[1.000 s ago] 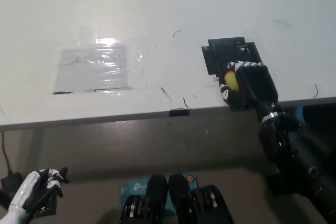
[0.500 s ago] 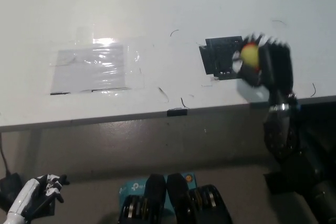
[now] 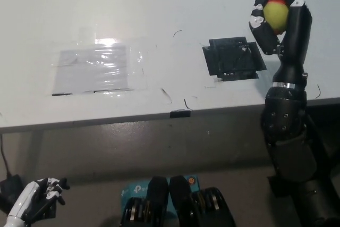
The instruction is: The robot uses right hand to squeeze a small tennis ball placed on the black area of the table
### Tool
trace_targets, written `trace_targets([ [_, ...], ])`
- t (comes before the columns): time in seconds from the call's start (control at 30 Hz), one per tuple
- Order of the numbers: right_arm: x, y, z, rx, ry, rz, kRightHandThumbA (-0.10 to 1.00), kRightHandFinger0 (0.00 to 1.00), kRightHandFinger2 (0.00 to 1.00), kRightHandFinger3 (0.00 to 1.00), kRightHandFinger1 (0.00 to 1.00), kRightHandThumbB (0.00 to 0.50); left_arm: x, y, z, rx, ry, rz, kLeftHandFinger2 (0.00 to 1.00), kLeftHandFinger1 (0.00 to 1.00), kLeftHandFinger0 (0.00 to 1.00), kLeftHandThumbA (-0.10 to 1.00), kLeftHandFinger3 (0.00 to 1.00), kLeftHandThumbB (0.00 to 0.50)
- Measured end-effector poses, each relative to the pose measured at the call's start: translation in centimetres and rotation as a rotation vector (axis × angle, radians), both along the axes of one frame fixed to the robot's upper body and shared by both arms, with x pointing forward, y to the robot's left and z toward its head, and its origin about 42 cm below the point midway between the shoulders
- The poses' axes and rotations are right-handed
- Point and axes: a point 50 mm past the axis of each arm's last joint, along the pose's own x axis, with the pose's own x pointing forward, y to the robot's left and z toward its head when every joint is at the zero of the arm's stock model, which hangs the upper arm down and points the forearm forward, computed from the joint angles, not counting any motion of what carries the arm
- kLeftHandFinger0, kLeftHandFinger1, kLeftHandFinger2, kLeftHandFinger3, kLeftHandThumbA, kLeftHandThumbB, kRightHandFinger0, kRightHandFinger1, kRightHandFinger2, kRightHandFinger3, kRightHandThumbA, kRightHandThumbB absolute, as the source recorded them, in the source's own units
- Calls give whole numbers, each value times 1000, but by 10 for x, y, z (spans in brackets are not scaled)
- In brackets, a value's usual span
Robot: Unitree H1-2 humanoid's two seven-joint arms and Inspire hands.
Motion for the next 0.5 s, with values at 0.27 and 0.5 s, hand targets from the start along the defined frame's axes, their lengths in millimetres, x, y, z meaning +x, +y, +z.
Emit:
trace_targets([
  [0.27, -7, 6, -18, 160, 56, 18, -100, 0, 210, 137, 5, 243, 0, 1, 0, 0, -5, 1, 240, 60, 0, 685, 422, 415],
  [0.5, -20, 11, -60, 260, 156, 7, -100, 0, 233, 144, 0, 224, 0, 1, 1, -2, -6, 3, 252, 73, 14, 690, 432, 442],
])
